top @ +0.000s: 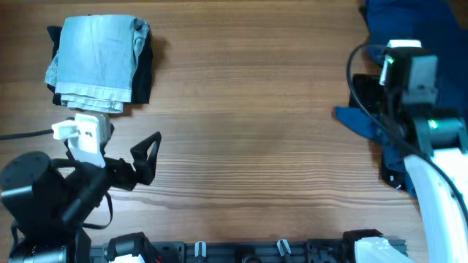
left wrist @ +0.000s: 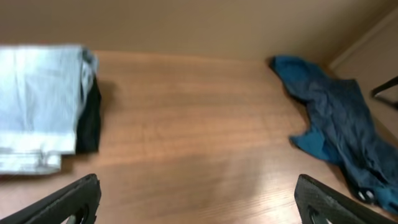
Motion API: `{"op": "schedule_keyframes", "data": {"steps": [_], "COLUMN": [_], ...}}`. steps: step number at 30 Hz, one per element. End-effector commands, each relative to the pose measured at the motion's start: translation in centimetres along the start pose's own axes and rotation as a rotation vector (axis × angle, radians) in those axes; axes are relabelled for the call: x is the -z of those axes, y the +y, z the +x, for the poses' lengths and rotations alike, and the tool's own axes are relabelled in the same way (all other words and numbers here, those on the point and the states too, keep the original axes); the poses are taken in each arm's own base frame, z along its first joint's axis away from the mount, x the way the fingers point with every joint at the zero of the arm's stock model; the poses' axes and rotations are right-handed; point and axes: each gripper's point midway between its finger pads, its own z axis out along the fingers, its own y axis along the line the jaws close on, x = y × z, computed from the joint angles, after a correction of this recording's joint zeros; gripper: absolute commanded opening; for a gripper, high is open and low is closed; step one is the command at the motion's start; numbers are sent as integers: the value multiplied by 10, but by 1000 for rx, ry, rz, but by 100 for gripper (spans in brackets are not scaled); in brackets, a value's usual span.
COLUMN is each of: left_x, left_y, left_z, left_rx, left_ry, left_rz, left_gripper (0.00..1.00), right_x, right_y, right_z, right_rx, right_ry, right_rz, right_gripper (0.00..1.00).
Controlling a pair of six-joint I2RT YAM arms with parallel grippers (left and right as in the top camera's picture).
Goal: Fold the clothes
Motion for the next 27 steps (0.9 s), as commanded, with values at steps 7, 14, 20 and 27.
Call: {"op": "schedule_keyframes", "data": {"steps": [7, 14, 20, 27], "left_x": [8, -27, -65, -91], "left_y": [-19, 26, 47, 64], "left_z": [-45, 15, 87, 142], "left_rx": [-135, 60, 99, 141], "left_ry": [-331, -505, -458, -348], "left_rz": [26, -27, -23, -52], "left_gripper": [99, 100, 100, 100], "right_x": [-97, -137, -142, -142], "right_y": [30, 47, 50, 50], "right_z": [42, 47, 30, 30], "right_rx": [121, 126, 100, 100], "right_ry": [292, 315, 246, 245], "right_rz": [34, 17, 15, 15], "right_gripper": [100, 99, 100, 100]}}
